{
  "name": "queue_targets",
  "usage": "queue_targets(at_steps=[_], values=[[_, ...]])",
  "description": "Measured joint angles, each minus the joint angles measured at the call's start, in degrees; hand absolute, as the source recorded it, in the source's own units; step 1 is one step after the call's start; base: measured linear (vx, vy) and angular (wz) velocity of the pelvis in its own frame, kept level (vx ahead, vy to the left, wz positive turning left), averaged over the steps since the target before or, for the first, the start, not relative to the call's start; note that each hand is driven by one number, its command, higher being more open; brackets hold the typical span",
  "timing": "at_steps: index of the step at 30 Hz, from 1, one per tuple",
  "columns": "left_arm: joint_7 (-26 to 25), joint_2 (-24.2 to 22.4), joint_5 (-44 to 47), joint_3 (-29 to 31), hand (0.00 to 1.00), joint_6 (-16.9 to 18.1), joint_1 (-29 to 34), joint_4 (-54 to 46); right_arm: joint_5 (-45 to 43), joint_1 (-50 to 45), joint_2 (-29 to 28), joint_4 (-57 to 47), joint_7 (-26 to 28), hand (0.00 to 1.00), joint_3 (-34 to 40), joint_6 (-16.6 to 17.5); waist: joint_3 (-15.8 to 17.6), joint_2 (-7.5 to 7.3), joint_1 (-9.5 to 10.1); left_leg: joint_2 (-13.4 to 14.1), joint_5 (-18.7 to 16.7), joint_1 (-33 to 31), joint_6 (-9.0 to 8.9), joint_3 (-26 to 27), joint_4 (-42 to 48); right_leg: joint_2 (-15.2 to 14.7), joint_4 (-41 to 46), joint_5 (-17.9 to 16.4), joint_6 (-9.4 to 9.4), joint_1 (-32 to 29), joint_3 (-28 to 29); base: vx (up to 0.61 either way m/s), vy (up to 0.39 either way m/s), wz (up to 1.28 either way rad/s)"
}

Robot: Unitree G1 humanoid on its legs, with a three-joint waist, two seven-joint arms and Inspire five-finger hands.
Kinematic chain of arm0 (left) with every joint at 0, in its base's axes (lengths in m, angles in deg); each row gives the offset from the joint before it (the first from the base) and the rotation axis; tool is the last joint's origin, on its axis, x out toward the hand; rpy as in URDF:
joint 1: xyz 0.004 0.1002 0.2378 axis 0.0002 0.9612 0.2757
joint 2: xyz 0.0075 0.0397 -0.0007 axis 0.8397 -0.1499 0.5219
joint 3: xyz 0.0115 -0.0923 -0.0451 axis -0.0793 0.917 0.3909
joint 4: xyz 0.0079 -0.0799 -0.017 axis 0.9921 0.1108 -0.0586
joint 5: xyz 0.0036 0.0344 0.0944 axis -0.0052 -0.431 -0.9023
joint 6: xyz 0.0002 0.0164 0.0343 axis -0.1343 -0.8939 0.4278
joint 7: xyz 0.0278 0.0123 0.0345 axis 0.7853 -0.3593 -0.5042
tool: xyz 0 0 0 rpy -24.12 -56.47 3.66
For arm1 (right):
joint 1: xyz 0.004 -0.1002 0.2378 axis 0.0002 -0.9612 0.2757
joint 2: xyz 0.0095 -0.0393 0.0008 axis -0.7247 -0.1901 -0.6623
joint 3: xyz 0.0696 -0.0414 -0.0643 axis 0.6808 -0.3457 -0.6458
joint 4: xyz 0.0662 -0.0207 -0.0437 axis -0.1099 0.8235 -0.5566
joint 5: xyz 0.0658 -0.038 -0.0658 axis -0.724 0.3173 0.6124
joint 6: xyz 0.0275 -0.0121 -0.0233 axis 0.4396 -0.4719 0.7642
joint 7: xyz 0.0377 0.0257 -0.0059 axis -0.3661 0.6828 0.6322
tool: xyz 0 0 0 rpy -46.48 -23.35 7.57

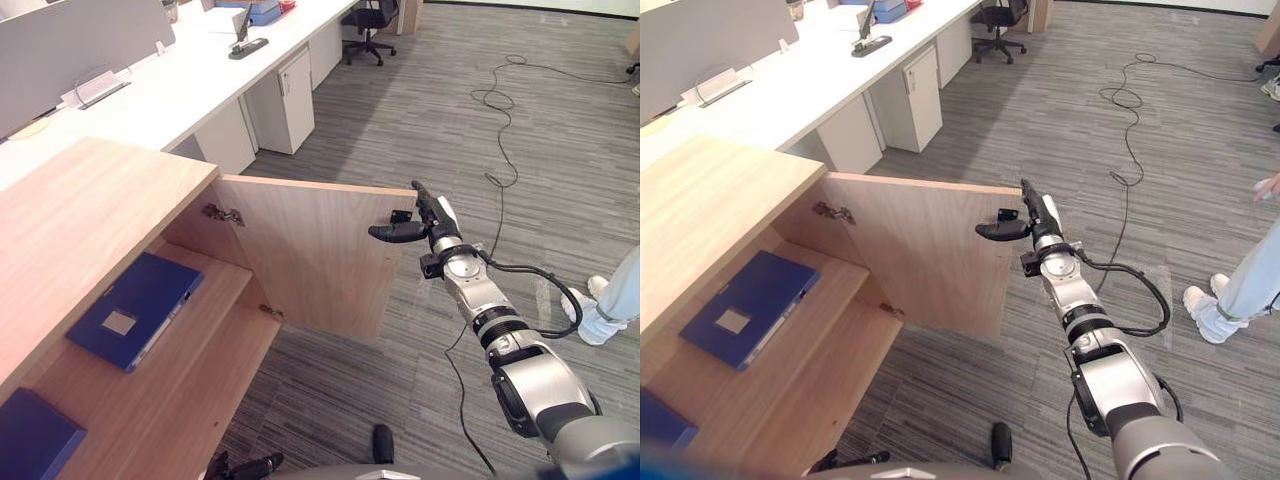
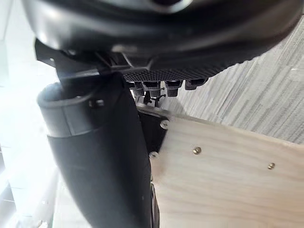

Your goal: Walk over to the cabinet, pick up the folder, carry it to the office cabinet, place the folder inside the office cabinet, then close the office cabinet door

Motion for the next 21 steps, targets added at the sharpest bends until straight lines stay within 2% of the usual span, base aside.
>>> queue_targets(at_steps=[2, 6, 15, 19, 21], values=[[0.0, 0.0, 0.0, 0.0, 1.0, 0.2, 0.0, 0.0, -0.7, 0.0, 0.0, 0.0, 0.0, 1.0, -3.9, -0.3, 0.2, 0.12, -0.1, 0.0, 0.0, -0.2, 0.0, 0.3, -0.1, 0.1, 0.0, 0.0, 0.02, -0.4, 0.3, 0.0, 0.028, -0.09], [0.4, 0.0, -0.1, -0.1, 1.0, 0.2, -0.1, 0.2, -2.3, -0.1, 4.2, -0.7, 4.4, 1.0, -16.1, -0.7, 0.3, 0.17, -0.66, 0.3, 0.0, 0.3, -0.05, 1.8, -0.6, 0.8, 0.0, 0.1, -0.06, -0.5, 1.8, 0.01, 0.022, -0.19], [1.5, 0.9, -0.5, -2.8, 1.0, 0.3, -1.1, 0.6, -2.0, -7.1, 4.3, -1.6, 15.8, 1.0, -31.2, -2.9, 0.4, 0.02, -1.25, 1.6, 0.0, 0.9, -0.35, 2.0, -0.6, 1.9, 0.0, 0.1, -0.68, -0.5, 2.1, 0.0, -0.002, -0.04], [1.7, 1.4, -1.1, -2.2, 1.0, 0.3, -1.7, 1.9, 0.2, -6.8, 10.0, -14.8, 20.0, 1.0, -41.3, -3.9, 0.1, -0.66, -1.58, 2.0, 0.0, 0.9, -0.37, 3.1, -0.5, 2.7, 0.0, 0.7, -1.47, -1.1, 3.1, -0.02, -0.015, -0.16], [1.9, 2.0, -1.5, -0.8, 1.0, 0.3, -1.7, 2.6, 0.2, -4.4, 14.1, -25.7, 25.1, 1.0, -48.3, -3.8, -0.8, -2.0, -2.04, 2.1, 0.0, -0.2, -0.35, 3.8, -0.4, 3.1, 0.0, 1.3, -1.85, -2.5, 4.0, 0.0, -0.028, -0.24]])
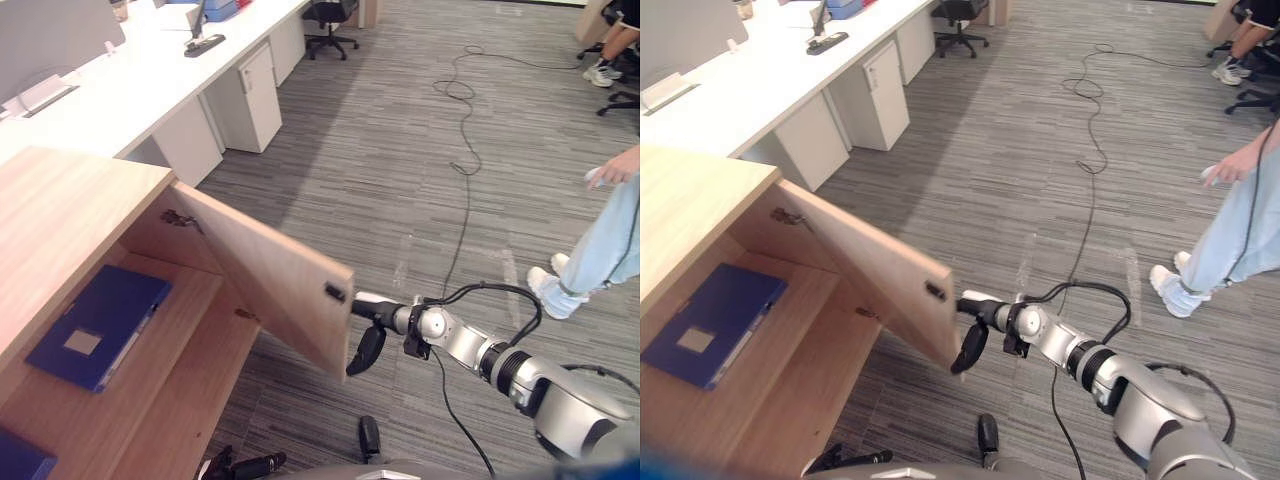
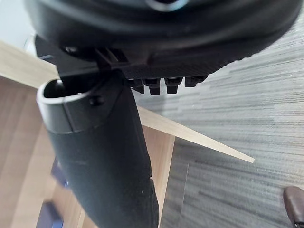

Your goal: Walk over to the cabinet, pick up the folder, carry it to the office cabinet, place the folder inside the office cabinet, then close the office cabinet door

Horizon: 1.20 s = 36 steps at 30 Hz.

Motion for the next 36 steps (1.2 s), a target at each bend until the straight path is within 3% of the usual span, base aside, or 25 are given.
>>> queue_targets(at_steps=[3, 6, 11, 14, 21, 25, 26, 27, 29, 31, 32, 33, 34, 35, 36], values=[[0.7, 0.1, -0.8, 4.2, 1.0, 0.0, 0.4, 0.9, -0.1, 2.9, 2.9, -10.6, 6.2, 1.0, -5.5, 1.3, -1.2, -1.65, 0.01, 0.2, 0.0, 0.0, 0.02, 0.2, 0.1, 0.5, 0.0, 0.1, -0.13, -0.3, 0.7, 0.01, -0.023, -0.13], [1.1, 0.1, -1.2, 8.5, 1.0, 0.0, 1.5, 0.9, -0.2, 3.4, 2.5, -17.3, 9.7, 1.0, -6.5, 2.3, -2.6, -3.46, 0.5, 0.1, 0.0, -0.5, 0.02, 0.4, 0.3, 0.4, 0.0, 0.3, -0.16, -1.0, 0.9, -0.01, -0.009, -0.07], [1.2, -0.6, -1.0, 15.9, 1.0, -0.1, 2.4, 0.9, -0.1, 3.4, 1.2, -19.3, 14.0, 1.0, -10.1, 3.6, -3.9, -5.36, 2.32, -0.3, 0.0, -0.9, 0.05, -0.3, 0.7, -0.2, 0.0, 0.3, -0.18, -0.8, 0.3, 0.0, 0.015, 0.06], [1.1, -1.3, -0.7, 19.8, 1.0, -0.6, 2.6, 0.9, 1.4, 3.4, -2.1, -17.2, 14.4, 1.0, -11.6, 3.6, -4.0, -5.52, 3.21, -0.4, 0.0, -0.9, 0.05, -1.7, 1.0, -0.6, 0.0, 0.3, -0.39, 0.1, -1.1, 0.0, 0.027, 0.28], [1.0, -3.0, 3.1, 25.1, 1.0, -0.7, 3.2, 0.9, 7.9, 0.1, -16.7, -1.0, 11.7, 1.0, -10.9, 3.3, -3.5, -4.93, 8.23, -0.8, 0.3, -2.3, 0.48, -10.8, 2.0, -2.7, 0.1, -1.8, -0.08, 3.6, -9.7, -0.02, 0.014, 0.66], [0.9, -4.6, 4.9, 27.6, 1.0, -1.4, 4.6, 0.9, 13.2, -6.9, -25.5, 12.5, 7.4, 1.0, -3.9, 3.4, -2.6, -3.81, 10.15, -2.1, 0.1, -3.2, 0.55, -19.2, 4.6, -4.9, 1.5, -4.9, 0.67, 7.2, -17.6, -0.01, 0.043, 1.17], [0.9, -5.2, 5.3, 28.1, 1.0, -1.5, 4.3, 0.9, 14.6, -8.1, -26.2, 16.5, 6.9, 1.0, 0.1, 3.6, -1.8, -3.0, 10.27, -3.2, -0.4, -3.9, 0.7, -22.9, 6.9, -6.6, 7.1, -8.3, 1.32, 6.7, -21.1, -0.06, 0.162, 1.85], [1.0, -5.9, 5.2, 27.8, 1.0, -1.6, 4.1, 0.9, 17.1, -10.2, -26.1, 19.9, 5.4, 1.0, 4.1, 3.5, -0.7, -1.8, 9.97, -5.8, -0.9, -4.6, 0.93, -28.3, 9.6, -10.2, 16.5, -13.5, 2.0, 5.6, -24.9, -0.06, 0.172, 1.9], [1.0, -5.8, 5.2, 27.8, 1.0, -1.7, 4.1, 0.9, 21.0, -12.6, -27.2, 23.5, 2.3, 1.0, 7.0, 3.2, -0.7, -1.81, 10.07, -8.1, -1.1, -4.8, 1.16, -32.0, 11.5, -12.7, 22.8, -16.6, 2.21, 5.1, -25.3, -0.03, 0.096, 1.59], [1.2, -5.7, 5.2, 25.5, 1.0, -1.9, 4.0, -0.9, 25.0, -17.4, -28.7, 29.0, -2.3, 1.0, 16.3, 2.4, -1.1, -2.53, 9.55, -12.1, -1.0, -7.3, 1.52, -41.2, 13.3, -14.5, 27.8, -19.5, 2.5, 3.5, -15.0, -0.01, 0.032, 2.12], [1.4, -5.7, 5.2, 25.2, 1.0, -1.9, 4.0, -1.7, 25.2, -18.3, -29.1, 30.2, -3.3, 1.0, 18.7, 2.3, -1.3, -3.04, 9.46, -13.3, -0.8, -8.4, 1.59, -43.4, 13.5, -14.5, 27.8, -20.7, 2.74, 3.0, -11.7, 0.07, -0.091, 2.25], [1.6, -5.1, 5.3, 23.4, 1.0, -2.1, 3.9, -2.8, 25.2, -20.6, -30.1, 33.0, -5.6, 1.0, 25.6, 1.8, -1.4, -3.17, 9.17, -15.5, -0.1, -10.3, 1.57, -48.8, 13.9, -13.7, 26.8, -23.9, 2.5, 3.1, -4.2, 0.09, -0.139, 1.83], [1.4, -4.8, 5.2, 22.6, 1.0, -2.1, 3.7, -3.3, 25.2, -21.6, -30.4, 33.9, -7.0, 1.0, 28.4, 1.4, -1.4, -3.14, 8.73, -16.2, 0.2, -11.0, 1.3, -51.4, 13.8, -13.1, 25.9, -24.9, 2.95, 3.3, -1.6, 0.12, -0.195, 2.32], [1.3, -3.9, 5.2, 20.5, 1.0, -2.4, 3.5, -3.9, 25.2, -23.7, -30.6, 35.1, -9.1, 1.0, 34.0, 1.0, -1.4, -2.9, 8.01, -17.0, 1.1, -12.3, 0.29, -56.1, 13.4, -12.1, 23.9, -26.5, 5.75, 4.5, 0.3, 0.07, -0.182, 1.91], [1.2, -3.1, 5.2, 19.2, 1.0, -2.8, 3.0, -4.3, 25.2, -25.3, -30.5, 36.9, -10.7, 1.0, 38.3, 0.2, -1.2, -2.08, 8.08, -16.2, 2.0, -12.5, -1.07, -59.2, 11.7, -11.6, 23.4, -26.5, 8.09, 4.8, -2.3, 0.04, -0.194, 1.66]])
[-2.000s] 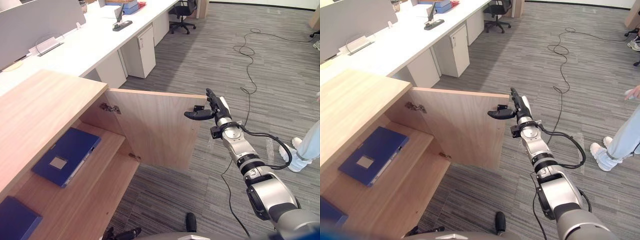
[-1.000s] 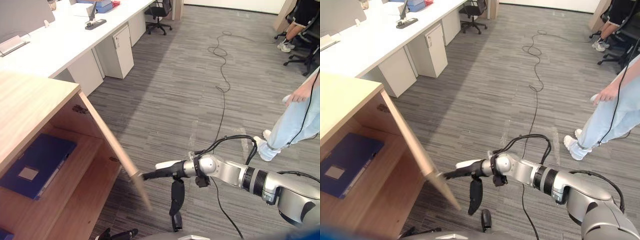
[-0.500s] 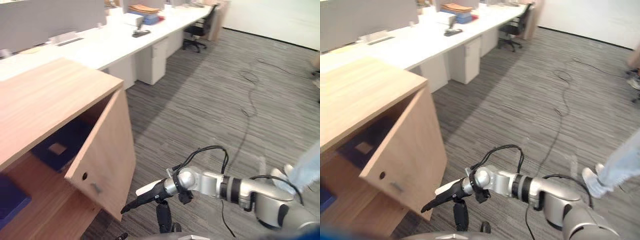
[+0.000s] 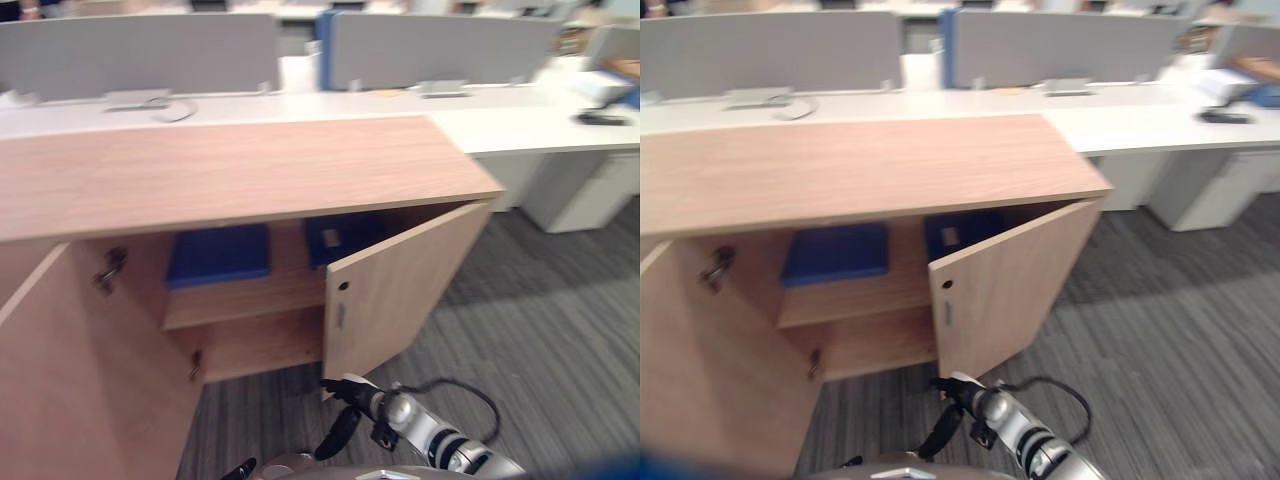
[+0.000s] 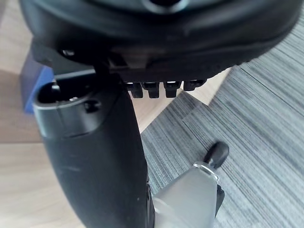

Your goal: Walk over to the cabinet, pick up the folder, carry it to the office cabinet, place the folder inside the office cabinet, then close the office cabinet door

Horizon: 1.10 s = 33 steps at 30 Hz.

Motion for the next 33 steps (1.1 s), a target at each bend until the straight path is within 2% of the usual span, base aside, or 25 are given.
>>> queue_targets(at_steps=[1, 2, 3, 5, 6, 7, 8, 9, 10, 11, 12, 13, 14, 15, 16, 17, 18, 19, 21, 24, 28, 29, 30, 32, 33], values=[[-0.1, 0.3, 0.0, 0.0, 1.0, -0.3, 0.1, 0.0, 0.0, -1.1, 0.1, 0.6, -0.6, 1.0, 1.7, -0.6, -0.1, 0.43, 0.03, 0.8, 0.7, 0.0, -0.46, -0.9, -1.6, 0.4, -0.1, -0.1, -0.16, 0.0, -1.2, 0.0, -0.216, 1.03], [-0.1, 0.5, 0.0, 0.0, 1.0, -0.8, 0.5, 0.0, -0.2, -3.8, 0.2, 1.7, -1.8, 1.0, 4.9, -1.3, -0.3, 0.72, 0.03, 3.3, 2.6, 0.2, -0.91, -1.2, -5.6, 1.1, -0.2, -0.7, -0.44, 0.2, -3.1, -0.01, -0.217, 0.85], [-0.1, -0.1, 0.0, 0.0, 1.0, -1.5, 0.6, 0.0, -0.4, -7.2, 0.4, 2.7, -2.6, 1.0, 8.6, -2.1, -0.6, 1.22, -0.74, 4.7, 4.4, 0.1, -1.9, -0.9, -7.6, 1.3, -1.3, -0.6, -1.16, 1.5, -5.9, 0.0, -0.202, 0.94], [0.1, -1.4, 0.0, -0.7, 1.0, -1.6, 0.6, -0.1, -1.8, -10.4, 1.4, 3.5, -3.3, 1.0, 13.5, -4.2, -1.0, 1.44, -1.35, 5.3, 5.2, -0.1, -2.51, -0.2, -8.0, 1.4, -1.7, -1.0, -1.84, 2.7, -8.8, 0.0, -0.137, 0.69], [0.2, -2.0, 0.0, -2.0, 1.0, -1.6, 0.5, -0.3, -1.7, -10.6, 2.2, 3.5, -3.7, 1.0, 14.0, -4.4, -0.9, 1.31, -1.33, 5.9, 6.1, -0.1, -2.72, 0.9, -8.8, 2.2, -1.7, -1.3, -2.02, 3.2, -9.3, 0.02, -0.117, 0.5], [1.0, -1.6, 0.1, -2.7, 1.0, -1.7, 0.5, -1.3, -1.8, -11.0, 2.2, 3.3, -4.7, 1.0, 15.0, -4.3, -0.8, 0.29, -1.66, 6.2, 7.6, -0.2, -3.96, 3.1, -9.5, 2.3, -1.9, -1.8, -2.12, 4.1, -10.7, 0.03, -0.086, 0.52], [1.2, -1.6, 0.1, -2.9, 1.0, -1.6, 0.3, -1.9, -2.3, -11.3, 2.2, 3.3, -5.1, 1.0, 15.7, -4.2, -0.6, -0.35, -1.9, 6.0, 8.4, -0.5, -3.72, 5.4, -9.5, 2.1, -2.0, -2.0, -2.28, 4.5, -11.7, 0.05, -0.056, 0.86], [1.2, -1.4, 0.1, -3.4, 1.0, -1.5, -0.5, -3.0, -2.8, -11.6, 2.1, 3.3, -5.3, 1.0, 16.7, -4.0, -0.6, -1.14, -2.35, 5.4, 9.5, -1.9, -2.56, 9.8, -8.8, 1.5, -2.1, -2.3, -2.57, 4.9, -13.7, 0.05, -0.014, 1.26], [1.0, -1.6, 0.6, -3.8, 1.0, -1.2, -2.0, -4.6, -2.9, -11.6, 2.0, 3.4, -5.6, 1.0, 17.8, -4.1, -0.3, -2.0, -3.09, 4.8, 10.6, -4.1, -0.8, 17.5, -6.8, 0.8, -2.8, -2.3, -2.92, 5.8, -17.1, 0.04, 0.021, 1.5], [0.8, -2.0, 1.1, -3.8, 1.0, -0.7, -3.7, -6.0, -2.9, -11.6, 1.5, 3.4, -6.0, 1.0, 20.0, -4.0, 1.0, -2.51, -3.13, 6.0, 10.4, -5.0, 2.79, 27.8, -6.2, 0.3, -3.1, -2.0, -3.26, 7.1, -20.3, 0.02, 0.032, 1.31], [0.8, -2.0, 1.6, -3.3, 1.0, -0.5, -4.4, -6.2, -2.9, -11.5, 1.0, 3.4, -6.3, 1.0, 21.1, -4.0, 1.5, -2.57, -3.01, 6.7, 9.5, -6.2, 7.19, 32.6, -4.8, 0.2, -3.2, -2.0, -3.4, 7.3, -21.5, -0.01, 0.019, 1.09], [0.5, -2.2, 1.8, -3.0, 1.0, -0.3, -6.0, -6.1, -3.0, -11.6, -0.1, 3.1, -6.4, 1.0, 23.8, -3.7, 2.3, -2.8, -3.61, 10.0, 6.2, -10.1, 9.26, 45.4, 3.9, -0.3, -3.6, -1.9, -3.46, 8.4, -25.0, 0.02, -0.02, 1.03], [0.0, -2.4, 1.8, -2.9, 1.0, -0.3, -6.4, -6.1, -4.2, -12.2, -0.7, 2.3, -6.4, 1.0, 26.7, -3.5, 2.5, -2.55, -4.2, 13.1, 2.6, -12.8, 10.43, 54.8, 12.9, -0.5, -3.8, -2.0, -3.48, 9.4, -28.0, 0.1, -0.02, 1.29], [-0.9, -2.3, 1.7, -4.1, 1.0, -0.2, -6.3, -6.0, -5.5, -12.9, -0.9, 1.9, -6.6, 1.0, 29.3, -2.7, 2.3, -2.21, -4.54, 15.9, -0.8, -12.5, 10.59, 63.4, 18.3, -0.9, -5.0, -1.8, -3.12, 10.8, -30.8, 0.16, -0.006, 1.11], [-1.5, -2.1, 1.6, -5.1, 1.0, -0.1, -6.3, -5.9, -6.4, -13.0, -0.9, 1.8, -7.0, 1.0, 30.4, -2.5, 2.2, -2.1, -4.9, 16.8, -2.0, -11.5, 10.57, 66.6, 18.6, -1.1, -5.6, -1.6, -2.81, 11.7, -32.5, 0.22, 0.043, 1.34], [-2.5, -1.6, 1.1, -7.7, 1.0, 0.3, -6.3, -5.1, -8.3, -13.3, -0.5, 2.0, -7.8, 1.0, 32.0, -1.9, 1.9, -1.29, -6.07, 18.8, -4.3, -8.9, 11.11, 72.6, 17.9, -1.6, -5.4, -1.7, -2.51, 12.6, -36.2, 0.25, 0.099, 1.53], [-3.2, -1.4, 0.5, -10.6, 1.0, 0.5, -6.6, -3.3, -10.4, -13.3, 0.3, 2.2, -8.6, 1.0, 33.8, -1.6, 1.7, 0.54, -6.65, 18.9, -6.7, -7.1, 10.11, 76.8, 13.2, -1.7, -3.4, -2.1, -1.9, 12.4, -38.4, 0.24, 0.148, 1.54], [-3.2, -1.4, 0.6, -11.6, 1.0, 0.5, -7.1, -2.9, -11.2, -13.0, 0.5, 2.7, -9.0, 1.0, 35.1, -1.6, 2.1, 0.06, -6.83, 17.0, -6.1, -6.5, 9.88, 76.3, 11.3, -2.5, -2.1, -2.5, -1.6, 11.9, -38.1, 0.23, 0.185, 1.5], [-4.3, -0.5, 0.8, -15.3, 1.0, 1.0, -7.7, -1.9, -13.8, -12.9, 0.1, 4.4, -9.5, 1.0, 37.4, -1.6, 2.6, -0.94, -7.39, 10.5, -2.2, -3.6, 11.32, 72.0, 3.5, -2.9, -6.5, -3.0, -2.29, 13.1, -36.4, 0.16, 0.116, 1.3], [-5.0, -0.7, 2.5, -17.9, 1.0, 1.2, -7.1, -1.5, -14.7, -13.0, 0.5, 4.7, -9.8, 1.0, 37.6, -1.3, 2.7, -0.16, -7.63, 6.3, -1.1, 0.1, 11.57, 68.5, -0.5, -3.3, -9.3, -2.1, -1.74, 16.0, -36.5, 0.07, 0.021, 0.8], [-3.8, -1.1, 2.9, -21.9, 1.0, 2.3, -6.0, -2.8, -14.6, -12.0, 0.2, 4.9, -9.5, 1.0, 39.7, -0.9, 1.8, 0.95, -7.51, 3.1, 4.8, 2.3, 11.23, 64.9, -10.3, -3.9, -10.2, 0.9, 0.07, 15.9, -39.4, 0.08, -0.032, 0.56], [-3.5, -1.1, 3.5, -22.0, 1.0, 2.3, -5.4, -3.3, -14.6, -11.6, 0.2, 5.3, -9.6, 1.0, 40.7, -1.2, 1.8, 1.07, -7.49, 3.0, 6.4, 3.6, 10.87, 64.1, -13.3, -3.5, -10.2, 1.9, -0.39, 15.9, -39.8, 0.07, -0.029, 0.46], [-3.5, -1.3, 4.0, -22.2, 1.0, 2.3, -4.5, -4.3, -14.7, -11.4, -0.2, 6.0, -9.7, 1.0, 42.0, -1.4, 1.7, 1.25, -7.5, 2.8, 9.2, 6.4, 9.55, 62.9, -18.6, -3.1, -10.0, 2.8, -0.79, 16.5, -40.4, 0.06, -0.029, 0.43], [-2.9, -1.4, 3.9, -23.5, 1.0, 2.3, -3.0, -6.5, -14.7, -11.5, 0.2, 6.2, -10.0, 1.0, 42.1, -1.4, 1.8, 1.58, -7.86, 2.1, 11.3, 8.7, 9.64, 60.5, -22.7, -3.0, -9.4, 2.8, -0.87, 17.5, -42.5, 0.06, -0.027, 0.6], [-2.2, -1.3, 3.8, -25.4, 1.0, 2.2, -2.2, -7.9, -14.7, -12.0, 0.7, 6.3, -10.1, 1.0, 43.5, -1.6, 2.0, 1.99, -9.03, 1.6, 11.6, 9.2, 9.74, 57.7, -23.1, -3.5, -7.7, 2.8, -0.89, 18.2, -44.9, 0.08, -0.022, 0.93]])
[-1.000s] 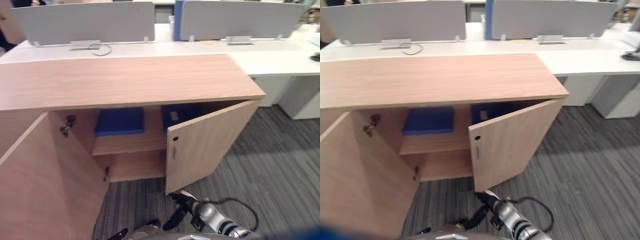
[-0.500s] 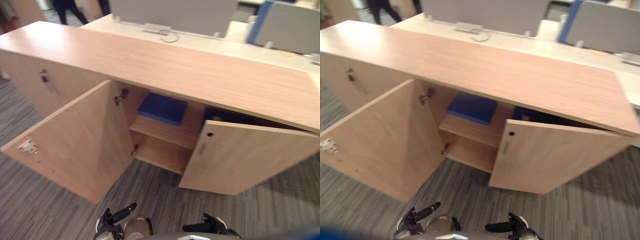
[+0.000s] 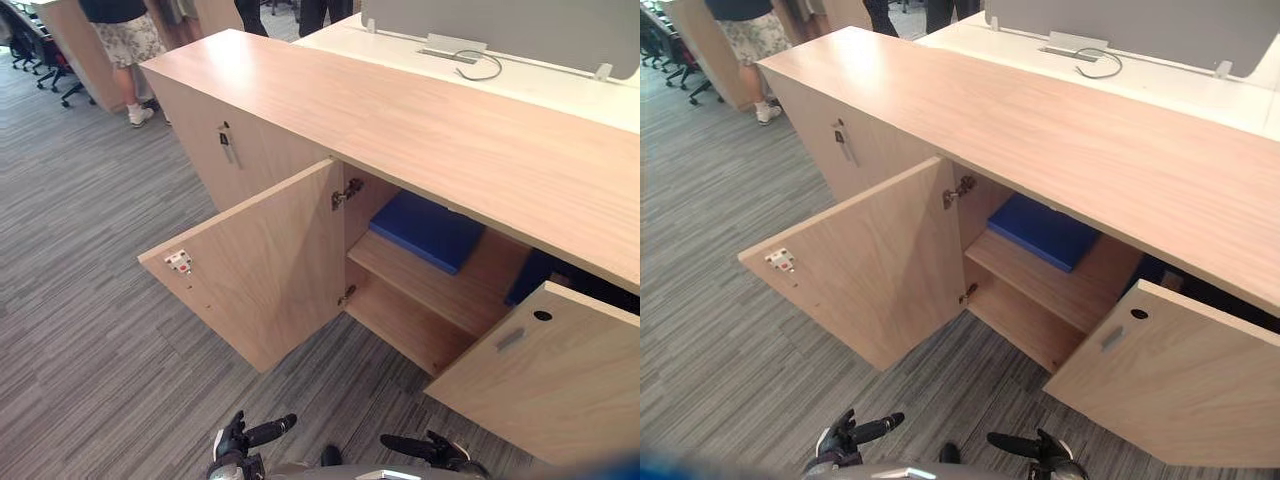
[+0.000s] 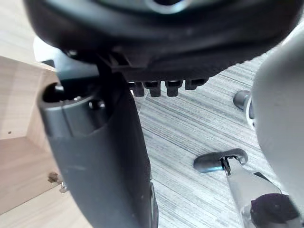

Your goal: Walk over to the cabinet, pick up the folder, carry it to the office cabinet, place the folder inside the office cabinet, then close the office cabinet door

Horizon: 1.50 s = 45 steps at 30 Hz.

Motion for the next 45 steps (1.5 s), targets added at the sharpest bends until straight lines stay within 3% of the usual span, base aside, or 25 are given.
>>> queue_targets(at_steps=[2, 3, 4, 5, 6, 8, 9, 12, 16, 18, 19, 20, 22, 25, 28, 29, 33, 36, 45], values=[[1.1, -0.5, 0.0, -2.1, 1.0, -0.2, 1.3, -2.4, -1.8, -0.8, 1.3, -0.1, -0.3, 1.0, 3.6, -0.4, 0.5, 1.99, -0.38, -0.5, 0.1, 0.8, 0.1, -4.1, 0.4, -3.0, 10.1, -0.6, -0.83, -0.9, -2.8, 0.08, 0.027, 1.14], [1.7, -0.7, 0.0, -4.0, 1.0, -0.3, 1.7, -4.8, -1.7, -1.1, 2.2, -0.5, -0.4, 1.0, 3.9, -0.3, 0.3, 2.37, -0.78, -1.2, -0.1, 1.4, 0.73, -7.8, 1.3, -6.9, 21.2, -2.5, -3.3, -4.2, -0.8, 0.07, 0.064, 1.23], [1.8, -0.6, 0.0, -5.2, 1.0, -0.3, 1.7, -5.9, -1.7, -1.4, 2.2, -1.6, -0.5, 1.0, 4.2, -0.3, 0.6, 2.38, -1.23, -2.0, -0.1, 1.5, 1.73, -10.1, 1.8, -8.0, 25.1, -4.4, -4.74, -5.7, 2.0, 0.07, 0.053, 1.71], [1.8, -0.2, -0.1, -6.6, 1.0, -0.4, 1.4, -7.2, -1.7, -2.0, 2.0, -3.3, -0.7, 1.0, 4.2, 0.1, 0.9, 1.82, -1.47, -3.2, -0.1, 1.3, 2.01, -13.7, 3.0, -7.4, 26.7, -6.7, -4.53, -8.4, 10.3, 0.06, 0.001, 1.65], [2.0, -0.1, -0.2, -6.8, 1.0, -0.5, 1.7, -8.6, -1.7, -1.9, 1.8, -3.7, -0.7, 1.0, 4.3, 0.1, 1.0, 1.45, -1.26, -3.9, -0.1, 1.4, 2.0, -16.1, 3.4, -5.7, 25.9, -8.4, -2.71, -11.0, 19.8, 0.04, -0.024, 1.48], [2.4, -0.2, -1.3, -7.1, 1.0, -0.8, 3.2, -10.7, -1.9, -2.0, 0.8, -3.7, -0.7, 1.0, 4.3, 0.1, 0.7, 1.09, -1.07, -4.5, -0.3, 1.9, 1.64, -19.1, 3.4, -4.0, 21.3, -9.1, -0.84, -12.2, 30.2, 0.01, -0.075, 0.96], [2.7, -0.2, -1.8, -7.0, 1.0, -1.0, 4.9, -12.3, -2.1, -2.0, -0.1, -3.7, -0.7, 1.0, 4.6, 0.0, -0.1, 0.47, -0.99, -4.9, -0.7, 2.0, 1.06, -20.2, 3.1, -4.0, 15.9, -8.3, 0.43, -12.1, 32.6, -0.02, -0.102, 0.77], [3.3, 0.5, -1.8, -5.5, 1.0, -1.6, 6.9, -13.5, -2.0, -2.4, -1.4, -3.4, -0.8, 1.0, 3.8, 0.0, -1.3, -1.19, 0.13, -4.0, -1.0, 1.6, 0.36, -21.0, 2.4, -3.2, 5.5, -5.8, 1.69, -11.0, 32.6, 0.0, -0.18, 0.18], [3.7, 1.0, -1.0, -4.3, 1.0, -2.2, 7.1, -14.9, -1.9, -3.0, -1.6, -3.6, -0.2, 1.0, 2.8, -0.1, -1.7, -2.12, 0.03, -0.4, -1.9, 0.5, -1.41, -20.7, 3.0, 1.0, -0.6, -3.2, -0.33, -9.3, 32.3, 0.04, -0.262, -0.04], [3.9, 0.9, -1.0, -3.0, 1.0, -2.5, 6.5, -16.5, -1.9, -3.1, -2.2, -3.6, -0.3, 1.0, 2.5, 0.0, -1.1, -3.31, 0.07, 0.8, -3.0, 0.0, -3.18, -20.7, 4.9, 2.5, -1.7, -2.4, -1.27, -7.9, 31.7, 0.01, -0.225, 0.22], [3.8, 0.9, -0.9, -1.8, 1.0, -2.8, 5.5, -18.7, -1.9, -3.0, -2.8, -3.9, -0.3, 1.0, 1.1, 0.2, -0.4, -4.73, -0.01, 1.2, -4.8, -2.3, -4.79, -19.6, 9.2, 3.2, -1.7, -2.0, -1.65, -7.7, 30.6, -0.01, -0.194, 0.31], [3.5, 0.9, -0.9, -1.6, 1.0, -3.2, 5.2, -20.2, -1.9, -3.0, -2.8, -4.1, -0.4, 1.0, 0.7, 0.2, -0.1, -4.94, -0.04, 1.6, -6.2, -3.8, -4.78, -17.1, 12.0, 3.7, -1.6, -1.8, -1.73, -7.7, 30.2, -0.05, -0.174, 0.32], [2.9, 0.1, -1.3, 0.4, 1.0, -3.8, 4.8, -27.1, -2.8, -3.0, -2.6, -6.0, -0.5, 1.0, 0.7, 0.3, 1.4, -2.44, -0.16, 8.0, -14.3, -9.5, -2.63, -0.7, 25.1, 7.9, -0.8, -1.6, -1.99, -6.8, 29.3, -0.08, -0.075, 0.07], [1.4, 0.1, -3.2, 4.1, 1.0, -4.0, 4.7, -32.0, -4.0, -5.0, -2.6, -8.9, -0.5, 1.0, 0.7, 0.5, 1.2, -1.79, -0.46, 8.9, -15.1, -9.2, -3.16, -0.3, 26.8, 8.4, 0.2, -1.9, -2.44, -6.4, 29.7, -0.03, -0.056, -0.1], [-0.7, 0.2, -5.9, 7.3, 1.0, -4.0, 3.2, -37.7, -4.1, -7.4, -2.8, -11.3, 0.0, 1.0, 1.0, 0.9, -1.0, -2.15, -0.5, 7.2, -12.3, -7.5, -2.97, -0.1, 19.8, 7.1, 0.3, -1.9, -2.5, -8.3, 30.5, 0.0, 0.0, 0.0], [-1.7, 0.2, -7.4, 8.1, 1.0, -4.0, 2.1, -39.2, -4.1, -8.0, -3.1, -11.4, 0.4, 1.0, 2.0, 0.8, -2.1, -2.37, -0.52, 6.0, -9.4, -5.3, -2.82, 0.2, 14.3, 6.2, 0.3, -1.9, -2.54, -8.9, 30.7, 0.0, 0.0, 0.0], [-3.7, 0.6, -9.0, 9.5, 1.0, -4.0, -0.2, -40.9, -3.9, -8.5, -3.4, -11.4, 1.8, 1.0, 3.1, 0.7, -3.4, -1.71, -0.54, 5.2, -4.1, 0.2, -2.77, 1.0, 3.2, 5.8, 0.0, -1.7, -2.74, -8.9, 31.5, 0.03, -0.001, -0.1], [-4.6, 0.8, -8.8, 9.9, 1.0, -5.0, -2.2, -40.9, -3.9, -8.7, -3.5, -11.3, 1.9, 1.0, 3.3, 0.5, -4.4, -1.93, -0.64, 5.3, -2.6, 1.7, -2.86, 1.4, 0.1, 6.2, -0.7, -1.5, -3.11, -8.8, 31.9, 0.02, -0.009, -0.07], [-5.7, 3.1, -8.8, 9.9, 1.0, -5.2, -4.7, -40.9, -4.0, -8.7, -3.6, -11.1, 2.6, 1.0, 4.5, 0.4, -4.7, -1.67, -0.8, 6.6, -2.5, 2.8, -3.02, 3.6, 0.1, 7.7, -2.4, 0.6, -4.04, -8.0, 34.2, -0.02, -0.021, -0.13]])
